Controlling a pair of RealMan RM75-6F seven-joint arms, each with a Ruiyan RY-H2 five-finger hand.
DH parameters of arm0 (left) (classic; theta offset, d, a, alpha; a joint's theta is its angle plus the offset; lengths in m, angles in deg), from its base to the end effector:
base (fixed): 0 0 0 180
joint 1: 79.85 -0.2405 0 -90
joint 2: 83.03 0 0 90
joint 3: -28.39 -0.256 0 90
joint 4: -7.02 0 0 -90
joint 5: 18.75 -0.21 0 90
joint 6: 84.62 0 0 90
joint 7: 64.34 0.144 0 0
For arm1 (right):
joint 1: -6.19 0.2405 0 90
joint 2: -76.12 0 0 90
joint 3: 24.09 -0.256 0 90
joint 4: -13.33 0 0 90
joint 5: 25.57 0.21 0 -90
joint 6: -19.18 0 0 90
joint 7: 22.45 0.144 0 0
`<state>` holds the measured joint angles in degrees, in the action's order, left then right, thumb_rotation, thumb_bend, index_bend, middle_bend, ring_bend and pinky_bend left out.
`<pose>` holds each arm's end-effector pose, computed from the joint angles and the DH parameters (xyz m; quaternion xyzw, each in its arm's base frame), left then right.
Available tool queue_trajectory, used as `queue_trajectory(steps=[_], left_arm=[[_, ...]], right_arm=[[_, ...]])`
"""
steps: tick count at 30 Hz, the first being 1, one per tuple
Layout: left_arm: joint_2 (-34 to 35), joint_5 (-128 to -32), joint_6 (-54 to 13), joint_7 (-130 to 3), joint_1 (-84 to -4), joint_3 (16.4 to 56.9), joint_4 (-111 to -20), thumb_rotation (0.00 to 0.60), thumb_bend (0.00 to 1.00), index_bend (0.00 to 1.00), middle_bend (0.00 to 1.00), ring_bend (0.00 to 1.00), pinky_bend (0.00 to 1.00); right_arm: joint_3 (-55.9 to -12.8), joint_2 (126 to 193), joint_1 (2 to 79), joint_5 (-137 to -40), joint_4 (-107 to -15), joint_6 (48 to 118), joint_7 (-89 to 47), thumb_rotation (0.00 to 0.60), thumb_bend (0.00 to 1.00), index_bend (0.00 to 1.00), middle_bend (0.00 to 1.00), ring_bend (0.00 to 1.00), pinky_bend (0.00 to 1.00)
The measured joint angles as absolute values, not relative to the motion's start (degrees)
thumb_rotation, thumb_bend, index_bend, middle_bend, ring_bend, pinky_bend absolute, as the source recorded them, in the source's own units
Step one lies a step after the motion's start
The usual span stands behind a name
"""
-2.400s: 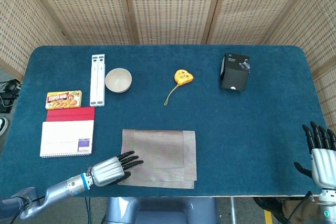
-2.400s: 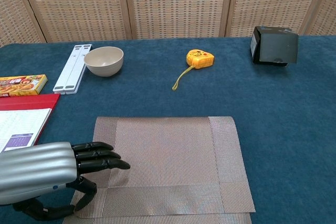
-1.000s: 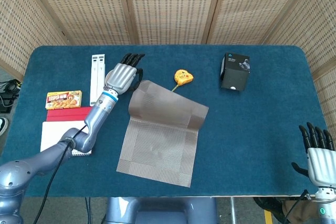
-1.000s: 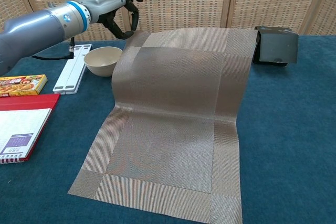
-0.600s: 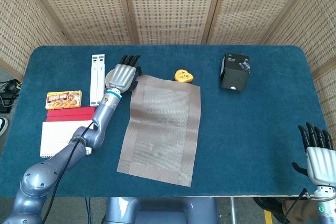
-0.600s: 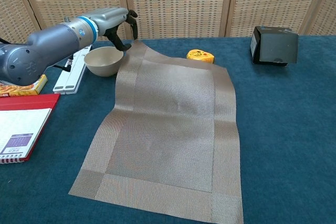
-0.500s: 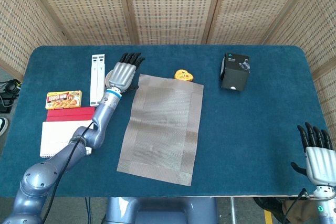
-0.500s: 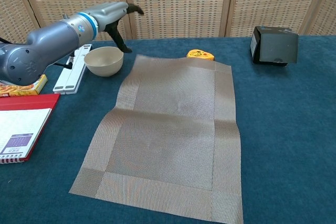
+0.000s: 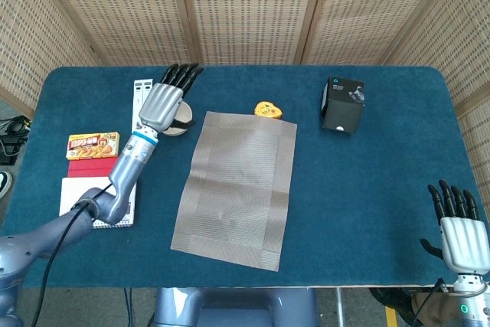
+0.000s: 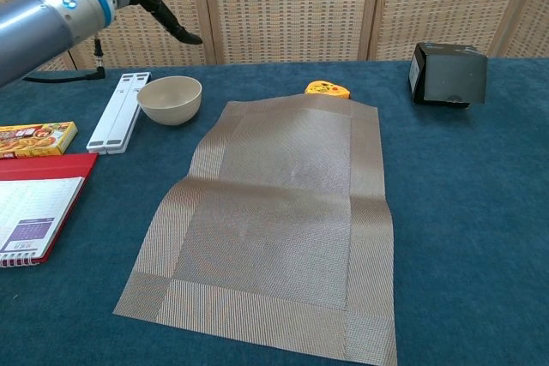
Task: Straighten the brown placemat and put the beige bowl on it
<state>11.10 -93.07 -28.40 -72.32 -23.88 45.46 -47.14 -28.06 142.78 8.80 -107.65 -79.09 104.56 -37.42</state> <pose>-0.1015 0.4605 0.0355 -0.6784 -0.3051 -0.5113 0.4304 -0.3210 -0.1720 0.1515 0.6019 -0.3454 0.3041 0.6526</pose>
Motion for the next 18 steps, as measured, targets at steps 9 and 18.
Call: queue_trajectory(steps=[9,18], left_arm=[[-4.6,-86.74,-17.87,-54.3,-38.5,41.44,-81.89,0.6,0.0,0.0,0.0,0.0,0.0],[-14.63,-88.14,-2.92,-45.42,-53.93,32.61,-97.67,0.6,0.0,0.0,0.0,0.0,0.0]], right_arm=[[-26.81,143.94,9.15,-109.79,-78.33,104.12,-38.96,0.6,0.0,0.0,0.0,0.0,0.0],[-25.02,146.06,11.13,-114.21,-76.12,101.78,-40.52,0.6,0.0,0.0,0.0,0.0,0.0]])
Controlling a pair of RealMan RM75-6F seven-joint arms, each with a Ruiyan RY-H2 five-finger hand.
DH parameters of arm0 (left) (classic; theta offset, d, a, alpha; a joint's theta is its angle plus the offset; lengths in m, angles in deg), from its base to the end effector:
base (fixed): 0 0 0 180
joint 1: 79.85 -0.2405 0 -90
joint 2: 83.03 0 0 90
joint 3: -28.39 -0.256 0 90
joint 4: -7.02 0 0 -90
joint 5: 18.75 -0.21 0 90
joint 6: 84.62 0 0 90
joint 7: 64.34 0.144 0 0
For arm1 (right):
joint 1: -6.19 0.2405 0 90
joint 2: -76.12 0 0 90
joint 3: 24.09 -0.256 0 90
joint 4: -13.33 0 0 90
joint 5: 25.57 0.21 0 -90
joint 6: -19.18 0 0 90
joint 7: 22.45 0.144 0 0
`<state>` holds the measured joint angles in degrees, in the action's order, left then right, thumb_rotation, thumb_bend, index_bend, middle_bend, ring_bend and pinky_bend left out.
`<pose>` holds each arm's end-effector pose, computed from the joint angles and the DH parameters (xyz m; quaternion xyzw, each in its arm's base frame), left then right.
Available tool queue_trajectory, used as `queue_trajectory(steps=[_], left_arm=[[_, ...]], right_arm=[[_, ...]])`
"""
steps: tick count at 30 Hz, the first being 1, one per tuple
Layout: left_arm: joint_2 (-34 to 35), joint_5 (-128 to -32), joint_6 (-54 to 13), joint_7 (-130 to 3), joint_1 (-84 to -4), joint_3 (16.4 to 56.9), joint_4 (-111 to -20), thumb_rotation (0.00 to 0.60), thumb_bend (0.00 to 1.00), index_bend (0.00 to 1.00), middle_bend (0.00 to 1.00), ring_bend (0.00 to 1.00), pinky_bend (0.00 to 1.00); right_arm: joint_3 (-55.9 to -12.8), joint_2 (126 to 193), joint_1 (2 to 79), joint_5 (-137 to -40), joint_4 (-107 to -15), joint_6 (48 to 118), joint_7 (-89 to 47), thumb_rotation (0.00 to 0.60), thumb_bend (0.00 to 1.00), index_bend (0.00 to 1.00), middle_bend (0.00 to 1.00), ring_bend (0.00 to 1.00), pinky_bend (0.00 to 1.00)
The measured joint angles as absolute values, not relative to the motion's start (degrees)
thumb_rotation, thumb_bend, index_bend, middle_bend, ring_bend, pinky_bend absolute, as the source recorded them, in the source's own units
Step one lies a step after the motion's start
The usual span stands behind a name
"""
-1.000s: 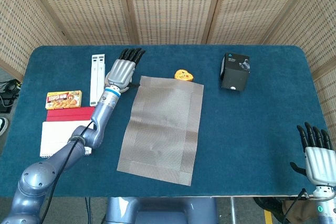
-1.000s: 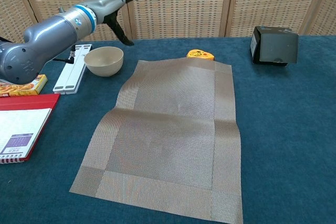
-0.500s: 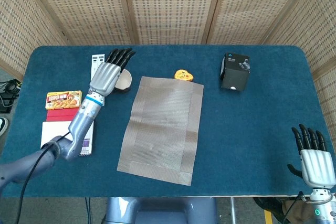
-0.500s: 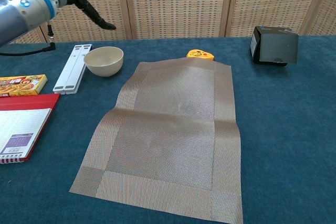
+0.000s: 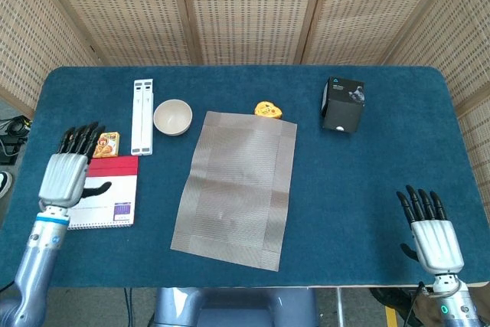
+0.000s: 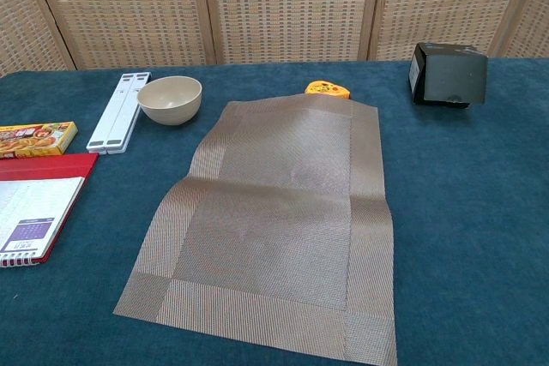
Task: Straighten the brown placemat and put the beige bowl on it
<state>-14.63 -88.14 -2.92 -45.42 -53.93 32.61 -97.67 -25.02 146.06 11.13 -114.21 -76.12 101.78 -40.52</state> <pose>-0.2146 0.2715 0.1214 -0.6244 -0.3590 -0.4084 0.5608 -0.3095 -0.1737 0.1178 0.6716 -0.3122 0.2978 0.6023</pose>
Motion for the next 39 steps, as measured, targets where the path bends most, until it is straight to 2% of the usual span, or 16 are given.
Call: queue_trajectory(steps=[4,9,16,20,30,39], left_arm=[[-17.18,-89.88,0.8,-42.74,-57.9,29.96,-101.37,0.6,0.0,0.0,0.0,0.0,0.0],[-19.95,-91.09,2.3,-40.94,-60.91,28.05,-103.63,0.6,0.0,0.0,0.0,0.0,0.0],[-22.36,-92.64,3.43,-43.34,-63.01,28.4,-104.63,0.6,0.0,0.0,0.0,0.0,0.0],[-23.2,-92.38,2.09,-44.94,-63.26,29.26,-104.18,0.6,0.0,0.0,0.0,0.0,0.0],[-23.95,-91.88,-1.05,-46.82,-63.33,30.89,-103.29,0.6,0.0,0.0,0.0,0.0,0.0],[-24.14,-91.87,-2.67,-47.46,-63.56,31.82,-102.92,0.6,0.0,0.0,0.0,0.0,0.0]], right_arm=[[-23.65,146.49,13.16,-119.12,-75.29,100.21,-40.66,0.6,0.0,0.01,0.0,0.0,0.0],[-21.41,146.49,17.97,-128.27,-75.02,96.66,-40.06,0.6,0.0,0.03,0.0,0.0,0.0],[-19.45,147.48,29.37,-139.86,-76.83,87.35,-38.75,0.6,0.0,0.04,0.0,0.0,0.0],[-19.22,151.42,36.08,-143.77,-77.46,80.07,-38.66,0.6,0.0,0.06,0.0,0.0,0.0],[-20.22,159.44,42.09,-142.41,-77.32,70.54,-41.28,0.6,0.0,0.07,0.0,0.0,0.0],[-20.6,162.74,44.17,-138.08,-75.88,66.63,-45.05,0.6,0.0,0.1,0.0,0.0,0.0]])
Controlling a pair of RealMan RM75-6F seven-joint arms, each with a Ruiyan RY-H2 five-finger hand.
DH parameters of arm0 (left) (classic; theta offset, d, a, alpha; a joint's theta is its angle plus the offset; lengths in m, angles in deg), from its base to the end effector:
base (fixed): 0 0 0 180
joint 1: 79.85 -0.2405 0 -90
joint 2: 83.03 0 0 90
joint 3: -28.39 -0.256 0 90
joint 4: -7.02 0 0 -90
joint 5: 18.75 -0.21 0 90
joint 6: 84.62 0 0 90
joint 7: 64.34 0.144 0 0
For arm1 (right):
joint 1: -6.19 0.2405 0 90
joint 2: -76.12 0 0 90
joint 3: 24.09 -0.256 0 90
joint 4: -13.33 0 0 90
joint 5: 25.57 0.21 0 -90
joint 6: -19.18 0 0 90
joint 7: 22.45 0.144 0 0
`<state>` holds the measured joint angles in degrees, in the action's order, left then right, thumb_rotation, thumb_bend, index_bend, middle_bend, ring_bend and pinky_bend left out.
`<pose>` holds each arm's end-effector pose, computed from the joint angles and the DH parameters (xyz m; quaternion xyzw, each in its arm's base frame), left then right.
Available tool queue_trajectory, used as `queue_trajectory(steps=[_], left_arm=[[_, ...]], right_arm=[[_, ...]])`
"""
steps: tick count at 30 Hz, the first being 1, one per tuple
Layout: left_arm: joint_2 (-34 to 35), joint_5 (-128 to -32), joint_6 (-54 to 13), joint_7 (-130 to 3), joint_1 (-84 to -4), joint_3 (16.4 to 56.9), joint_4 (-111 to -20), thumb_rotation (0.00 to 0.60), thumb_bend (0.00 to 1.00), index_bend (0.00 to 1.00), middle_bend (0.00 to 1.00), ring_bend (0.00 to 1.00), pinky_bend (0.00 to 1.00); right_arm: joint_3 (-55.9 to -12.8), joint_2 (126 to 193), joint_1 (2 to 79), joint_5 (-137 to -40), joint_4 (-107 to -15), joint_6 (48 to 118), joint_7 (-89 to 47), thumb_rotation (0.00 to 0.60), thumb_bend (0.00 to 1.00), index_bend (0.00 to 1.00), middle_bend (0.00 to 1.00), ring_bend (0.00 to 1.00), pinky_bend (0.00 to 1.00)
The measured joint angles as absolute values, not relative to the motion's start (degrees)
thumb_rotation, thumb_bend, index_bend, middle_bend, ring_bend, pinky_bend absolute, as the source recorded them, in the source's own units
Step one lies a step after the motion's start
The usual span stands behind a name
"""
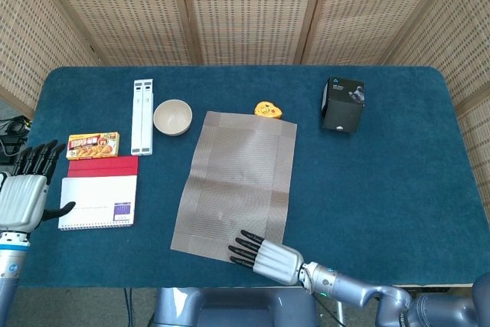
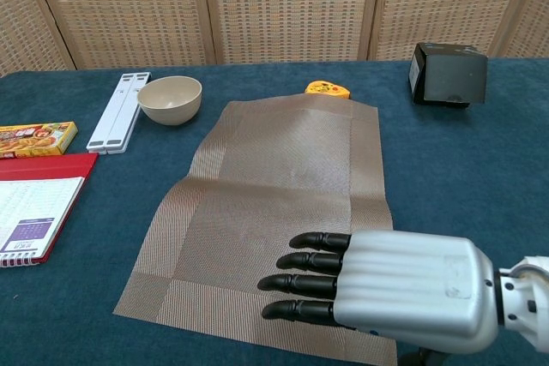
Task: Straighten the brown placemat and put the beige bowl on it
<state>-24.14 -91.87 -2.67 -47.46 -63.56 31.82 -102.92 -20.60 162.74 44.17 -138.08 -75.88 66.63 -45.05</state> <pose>-0.2458 0.2281 0.1623 -0.6120 -0.3767 -0.3649 0.5920 -0.1387 -0.2086 -0.0593 0.9302 -0.0479 0.3175 0.1779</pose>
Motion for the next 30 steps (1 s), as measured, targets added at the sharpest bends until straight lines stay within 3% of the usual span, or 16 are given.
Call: queue_trajectory(steps=[17,24,30], left_arm=[[-24.29,-92.59,-3.87,-47.94,-64.18,32.78,-102.66,0.6,0.0,0.0,0.0,0.0,0.0],[-24.11,-92.62,-4.23,-47.66,-64.27,33.08,-102.56,0.6,0.0,0.0,0.0,0.0,0.0],[-24.0,-92.83,-4.76,-47.46,-64.3,33.19,-102.56,0.6,0.0,0.0,0.0,0.0,0.0]], right_arm=[[-19.15,165.76,44.67,-134.96,-73.36,67.14,-48.28,0.6,0.0,0.1,0.0,0.0,0.0],[-19.25,166.98,45.35,-134.31,-71.95,68.26,-47.27,0.6,0.22,0.11,0.0,0.0,0.0],[-19.15,167.87,45.79,-134.17,-69.61,69.92,-45.9,0.6,0.49,0.11,0.0,0.0,0.0]])
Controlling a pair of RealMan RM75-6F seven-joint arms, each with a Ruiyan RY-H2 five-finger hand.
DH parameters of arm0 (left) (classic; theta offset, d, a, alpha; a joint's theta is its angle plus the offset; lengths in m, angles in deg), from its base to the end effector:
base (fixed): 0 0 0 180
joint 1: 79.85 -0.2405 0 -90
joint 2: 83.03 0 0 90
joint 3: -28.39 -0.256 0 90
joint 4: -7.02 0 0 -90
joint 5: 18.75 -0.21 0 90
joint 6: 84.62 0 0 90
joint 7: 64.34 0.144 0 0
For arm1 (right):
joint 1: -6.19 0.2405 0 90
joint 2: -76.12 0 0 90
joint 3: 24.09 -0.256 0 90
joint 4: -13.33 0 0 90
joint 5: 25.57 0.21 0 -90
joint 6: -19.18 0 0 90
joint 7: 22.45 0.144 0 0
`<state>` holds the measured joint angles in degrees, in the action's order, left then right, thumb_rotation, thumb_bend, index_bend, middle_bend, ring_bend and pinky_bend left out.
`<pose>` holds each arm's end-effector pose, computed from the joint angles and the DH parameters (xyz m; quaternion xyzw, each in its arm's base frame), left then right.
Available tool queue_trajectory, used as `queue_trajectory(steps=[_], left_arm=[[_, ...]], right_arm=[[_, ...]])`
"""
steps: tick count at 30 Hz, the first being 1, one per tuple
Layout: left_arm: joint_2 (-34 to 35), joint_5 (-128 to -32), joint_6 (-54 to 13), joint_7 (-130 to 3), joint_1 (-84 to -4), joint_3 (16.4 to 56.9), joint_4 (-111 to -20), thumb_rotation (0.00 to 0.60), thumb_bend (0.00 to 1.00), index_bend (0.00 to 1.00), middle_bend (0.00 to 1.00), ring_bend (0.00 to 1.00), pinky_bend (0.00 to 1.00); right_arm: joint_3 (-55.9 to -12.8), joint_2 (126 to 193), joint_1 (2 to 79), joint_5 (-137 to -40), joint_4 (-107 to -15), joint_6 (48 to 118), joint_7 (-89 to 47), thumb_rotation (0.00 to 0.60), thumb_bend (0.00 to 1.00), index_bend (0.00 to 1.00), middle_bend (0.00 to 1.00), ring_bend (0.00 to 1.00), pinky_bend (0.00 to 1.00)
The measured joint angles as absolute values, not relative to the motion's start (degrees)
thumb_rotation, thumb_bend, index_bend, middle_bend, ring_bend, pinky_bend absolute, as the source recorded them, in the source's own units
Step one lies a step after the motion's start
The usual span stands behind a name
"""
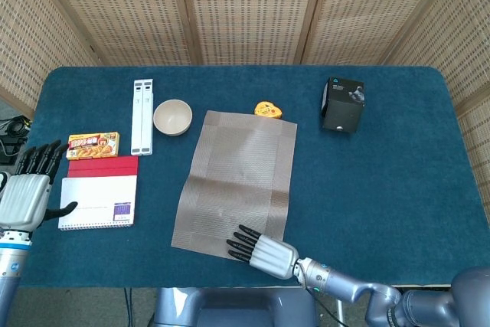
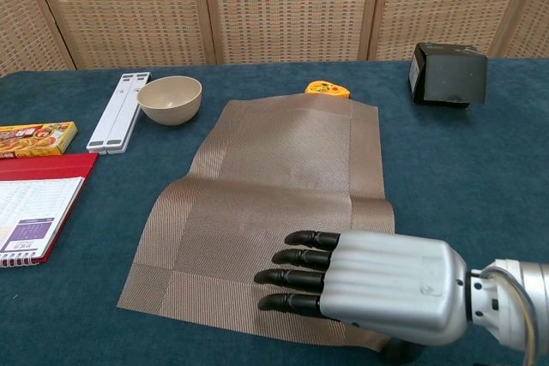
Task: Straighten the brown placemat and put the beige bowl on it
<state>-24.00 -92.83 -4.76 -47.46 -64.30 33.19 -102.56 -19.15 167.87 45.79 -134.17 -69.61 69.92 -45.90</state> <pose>-0.2452 0.2296 0.1597 -0.6190 -0.3770 -0.3642 0.5849 -0.1407 -0.2191 -0.0784 0.9242 -0.0515 0.3225 0.1979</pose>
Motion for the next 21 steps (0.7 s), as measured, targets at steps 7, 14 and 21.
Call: queue_trajectory(steps=[7,14,21], left_arm=[[-23.87,-93.03,-5.04,-47.22,-64.45,33.34,-102.64,0.6,0.0,0.0,0.0,0.0,0.0],[-23.86,-93.52,-5.18,-47.25,-64.62,33.36,-102.75,0.6,0.0,0.0,0.0,0.0,0.0],[-23.98,-94.02,-5.23,-47.5,-64.84,33.32,-102.86,0.6,0.0,0.0,0.0,0.0,0.0]], right_arm=[[-18.34,168.01,46.25,-134.84,-68.43,72.4,-44.52,0.6,0.71,0.15,0.0,0.0,0.0],[-17.59,167.85,46.37,-135.77,-67.49,75.15,-43.07,0.6,0.8,0.43,0.0,0.0,0.0],[-16.18,168.33,46.4,-138.84,-63.65,80.42,-39.6,0.6,0.77,0.65,0.0,0.0,0.0]])
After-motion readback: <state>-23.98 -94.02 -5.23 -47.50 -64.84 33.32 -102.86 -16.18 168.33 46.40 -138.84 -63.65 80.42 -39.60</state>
